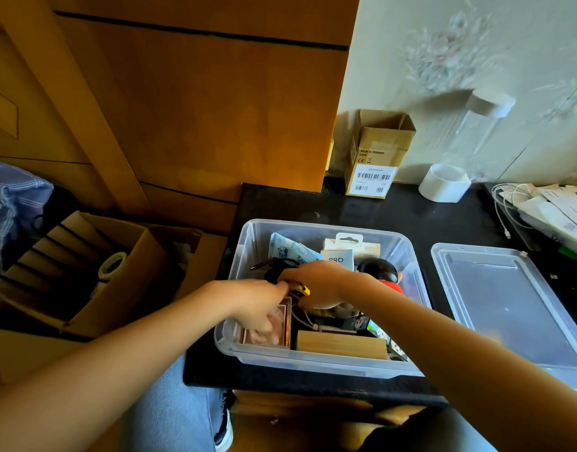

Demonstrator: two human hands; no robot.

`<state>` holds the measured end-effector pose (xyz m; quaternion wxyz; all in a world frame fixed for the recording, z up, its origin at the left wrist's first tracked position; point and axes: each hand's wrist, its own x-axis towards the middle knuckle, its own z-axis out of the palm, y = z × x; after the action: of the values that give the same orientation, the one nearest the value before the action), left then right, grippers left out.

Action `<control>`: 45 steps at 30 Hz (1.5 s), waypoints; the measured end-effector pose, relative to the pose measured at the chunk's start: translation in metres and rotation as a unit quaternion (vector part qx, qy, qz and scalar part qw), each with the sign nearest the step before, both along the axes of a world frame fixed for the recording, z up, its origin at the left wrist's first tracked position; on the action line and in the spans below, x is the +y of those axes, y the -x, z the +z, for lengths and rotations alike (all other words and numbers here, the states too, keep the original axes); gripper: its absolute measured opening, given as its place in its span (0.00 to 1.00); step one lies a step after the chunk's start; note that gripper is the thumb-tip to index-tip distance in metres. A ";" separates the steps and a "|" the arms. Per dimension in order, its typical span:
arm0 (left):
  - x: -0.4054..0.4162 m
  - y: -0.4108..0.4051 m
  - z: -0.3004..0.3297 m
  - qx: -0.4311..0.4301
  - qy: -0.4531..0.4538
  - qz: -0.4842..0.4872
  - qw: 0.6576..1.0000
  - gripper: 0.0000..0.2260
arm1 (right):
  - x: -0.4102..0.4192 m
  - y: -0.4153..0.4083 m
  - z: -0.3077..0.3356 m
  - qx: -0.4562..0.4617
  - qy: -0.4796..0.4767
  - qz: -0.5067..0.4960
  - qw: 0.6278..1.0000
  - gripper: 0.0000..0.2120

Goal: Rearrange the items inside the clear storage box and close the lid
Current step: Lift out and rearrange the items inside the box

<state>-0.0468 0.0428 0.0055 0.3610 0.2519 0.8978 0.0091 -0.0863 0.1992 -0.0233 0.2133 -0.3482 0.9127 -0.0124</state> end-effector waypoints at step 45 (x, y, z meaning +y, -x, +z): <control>-0.012 -0.019 0.004 0.263 -0.266 0.239 0.896 0.12 | 0.095 -0.054 0.056 -0.011 -0.081 -0.188 0.979 0.19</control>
<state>-0.0275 0.0311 0.0098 0.0186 0.1097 0.9572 0.2671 -0.0319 0.2938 0.0329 0.2450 -0.1515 0.9574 0.0181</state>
